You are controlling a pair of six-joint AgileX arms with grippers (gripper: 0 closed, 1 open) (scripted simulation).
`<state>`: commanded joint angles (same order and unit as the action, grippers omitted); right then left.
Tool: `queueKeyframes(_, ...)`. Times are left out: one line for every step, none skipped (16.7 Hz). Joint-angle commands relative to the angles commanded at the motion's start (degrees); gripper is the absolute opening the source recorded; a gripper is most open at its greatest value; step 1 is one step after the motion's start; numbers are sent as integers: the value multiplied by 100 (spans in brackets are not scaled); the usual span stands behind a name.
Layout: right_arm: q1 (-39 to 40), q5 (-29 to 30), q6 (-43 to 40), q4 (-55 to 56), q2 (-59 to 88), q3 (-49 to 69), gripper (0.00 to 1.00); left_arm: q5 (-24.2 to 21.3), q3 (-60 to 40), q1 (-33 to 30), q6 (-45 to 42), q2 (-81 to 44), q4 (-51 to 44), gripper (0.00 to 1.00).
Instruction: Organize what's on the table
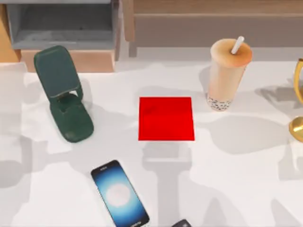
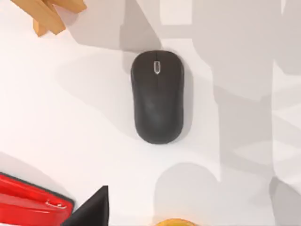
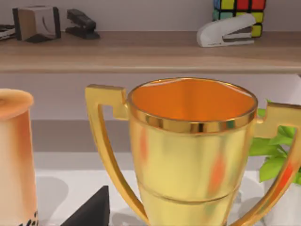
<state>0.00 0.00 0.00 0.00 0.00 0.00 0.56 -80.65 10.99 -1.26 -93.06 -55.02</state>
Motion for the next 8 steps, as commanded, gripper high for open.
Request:
queueKeyframes(0, 0, 0, 0, 0, 0, 100, -2, -455, 60, -5, -540, -299, 100)
queueKeyframes(0, 0, 0, 0, 0, 0, 100, -7, -881, 115, -9, -1043, -575, 100)
queueKeyframes(0, 0, 0, 0, 0, 0, 100, -15, -1271, 165, -11, -1505, -826, 100)
queueKeyframes(0, 0, 0, 0, 0, 0, 100, -26, -1621, 209, -11, -1921, -1052, 100)
queueKeyframes(0, 0, 0, 0, 0, 0, 100, -38, -1929, 248, -9, -2284, -1250, 100)
queueKeyframes(0, 0, 0, 0, 0, 0, 100, -51, -2191, 282, -7, -2592, -1419, 100)
queueKeyframes(0, 0, 0, 0, 0, 0, 100, -63, -2404, 309, -3, -2839, -1558, 100)
queueKeyframes(0, 0, 0, 0, 0, 0, 100, -74, -2566, 331, 0, -3026, -1665, 100)
